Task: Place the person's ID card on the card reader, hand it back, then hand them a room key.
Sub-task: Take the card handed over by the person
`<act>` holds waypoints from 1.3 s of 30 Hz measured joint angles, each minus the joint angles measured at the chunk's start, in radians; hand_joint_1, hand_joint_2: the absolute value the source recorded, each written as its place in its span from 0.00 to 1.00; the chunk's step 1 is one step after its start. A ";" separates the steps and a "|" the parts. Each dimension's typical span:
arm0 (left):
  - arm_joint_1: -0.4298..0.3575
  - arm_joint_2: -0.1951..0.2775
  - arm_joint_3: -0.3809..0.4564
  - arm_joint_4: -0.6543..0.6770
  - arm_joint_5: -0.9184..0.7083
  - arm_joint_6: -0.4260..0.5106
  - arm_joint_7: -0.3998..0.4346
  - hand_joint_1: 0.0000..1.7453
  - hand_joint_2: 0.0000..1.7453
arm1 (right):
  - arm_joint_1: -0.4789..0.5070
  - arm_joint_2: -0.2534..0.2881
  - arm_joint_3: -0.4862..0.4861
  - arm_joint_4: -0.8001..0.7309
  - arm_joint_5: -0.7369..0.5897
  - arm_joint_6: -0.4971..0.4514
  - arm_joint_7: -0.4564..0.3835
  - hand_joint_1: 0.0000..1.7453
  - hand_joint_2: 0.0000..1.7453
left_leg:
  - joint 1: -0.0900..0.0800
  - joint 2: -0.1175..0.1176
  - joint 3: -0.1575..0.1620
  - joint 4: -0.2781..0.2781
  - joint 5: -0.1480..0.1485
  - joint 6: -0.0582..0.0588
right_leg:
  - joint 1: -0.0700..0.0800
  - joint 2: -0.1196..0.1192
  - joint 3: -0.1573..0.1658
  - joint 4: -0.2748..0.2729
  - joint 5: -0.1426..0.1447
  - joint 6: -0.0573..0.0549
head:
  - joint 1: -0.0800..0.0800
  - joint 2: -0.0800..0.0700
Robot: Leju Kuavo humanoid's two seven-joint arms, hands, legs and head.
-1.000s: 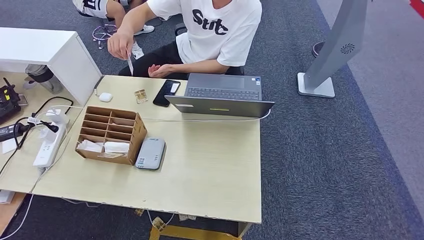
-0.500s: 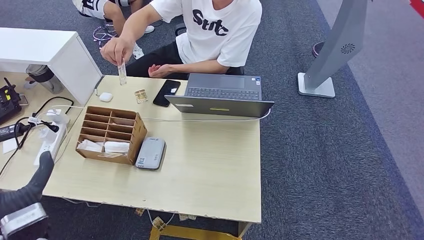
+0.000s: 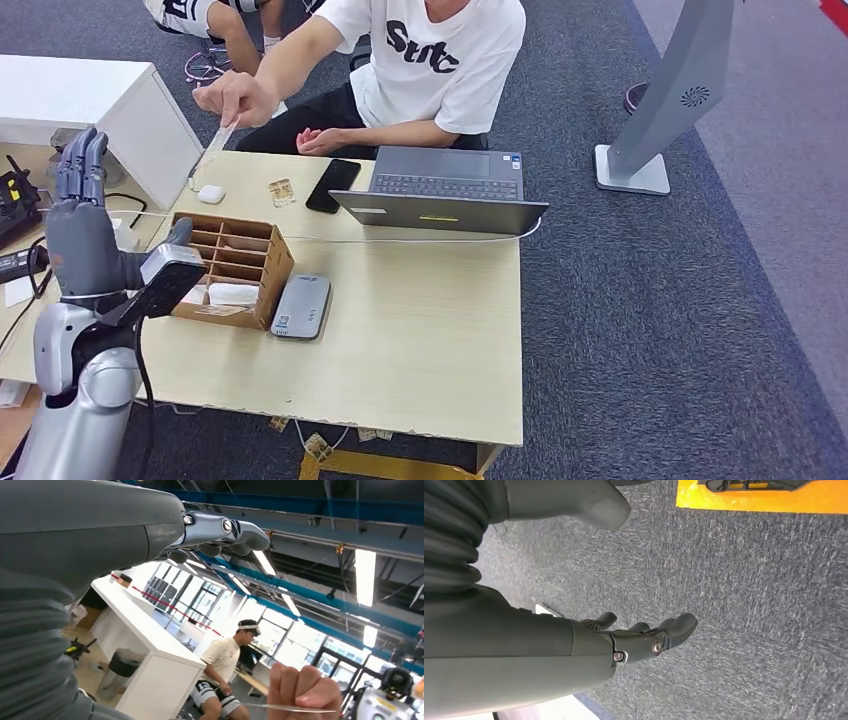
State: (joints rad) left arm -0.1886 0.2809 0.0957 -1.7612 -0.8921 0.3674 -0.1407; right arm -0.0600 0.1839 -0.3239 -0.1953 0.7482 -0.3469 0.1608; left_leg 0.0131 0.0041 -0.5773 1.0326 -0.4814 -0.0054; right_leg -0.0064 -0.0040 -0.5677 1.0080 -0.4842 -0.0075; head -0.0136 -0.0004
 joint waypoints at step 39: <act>0.066 0.048 -0.028 0.130 -0.003 -0.003 0.015 1.00 1.00 | 0.006 0.000 0.000 0.000 0.038 -0.008 -0.008 0.00 1.00 | 0.000 0.001 -0.001 0.000 0.000 0.000 | 0.000 0.002 -0.001 0.000 0.000 0.000 | 0.000 0.000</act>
State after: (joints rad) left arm -0.1230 0.3293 0.0679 -1.6312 -0.8949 0.3644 -0.1255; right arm -0.0538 0.1835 -0.3239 -0.1949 0.7859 -0.3548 0.1526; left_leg 0.0132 0.0052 -0.5784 1.0325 -0.4815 -0.0053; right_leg -0.0064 -0.0021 -0.5685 1.0081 -0.4843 -0.0075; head -0.0135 -0.0004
